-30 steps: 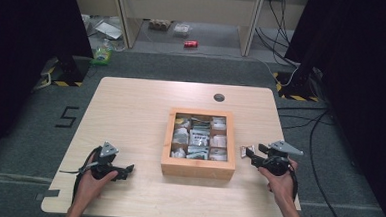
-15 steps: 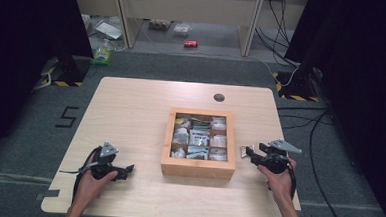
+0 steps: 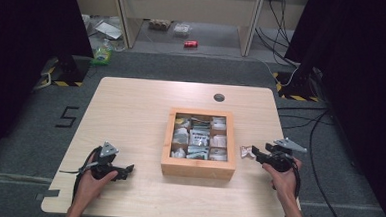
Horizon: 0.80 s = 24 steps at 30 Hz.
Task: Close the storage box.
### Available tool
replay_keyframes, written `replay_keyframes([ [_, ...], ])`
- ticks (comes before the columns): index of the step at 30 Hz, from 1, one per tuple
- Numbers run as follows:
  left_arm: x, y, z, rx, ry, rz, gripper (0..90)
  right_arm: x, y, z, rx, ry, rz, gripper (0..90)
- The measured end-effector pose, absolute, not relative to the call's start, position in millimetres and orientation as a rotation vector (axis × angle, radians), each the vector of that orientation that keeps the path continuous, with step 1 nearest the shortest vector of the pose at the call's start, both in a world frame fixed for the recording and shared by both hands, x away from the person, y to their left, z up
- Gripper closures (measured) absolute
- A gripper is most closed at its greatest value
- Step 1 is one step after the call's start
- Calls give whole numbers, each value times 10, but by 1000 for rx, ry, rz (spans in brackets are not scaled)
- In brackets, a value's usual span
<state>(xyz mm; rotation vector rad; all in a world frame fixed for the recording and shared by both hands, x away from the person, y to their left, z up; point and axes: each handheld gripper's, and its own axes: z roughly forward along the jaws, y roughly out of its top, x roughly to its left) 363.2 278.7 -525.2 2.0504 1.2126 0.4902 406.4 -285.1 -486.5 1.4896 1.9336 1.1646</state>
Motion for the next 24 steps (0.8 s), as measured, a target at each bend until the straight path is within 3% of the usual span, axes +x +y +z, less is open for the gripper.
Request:
replay_keyframes([
  [24,3631,2787,-5252,2050,1213,490,0,4037,-3230,-4974,1602,1908,1035,335],
])
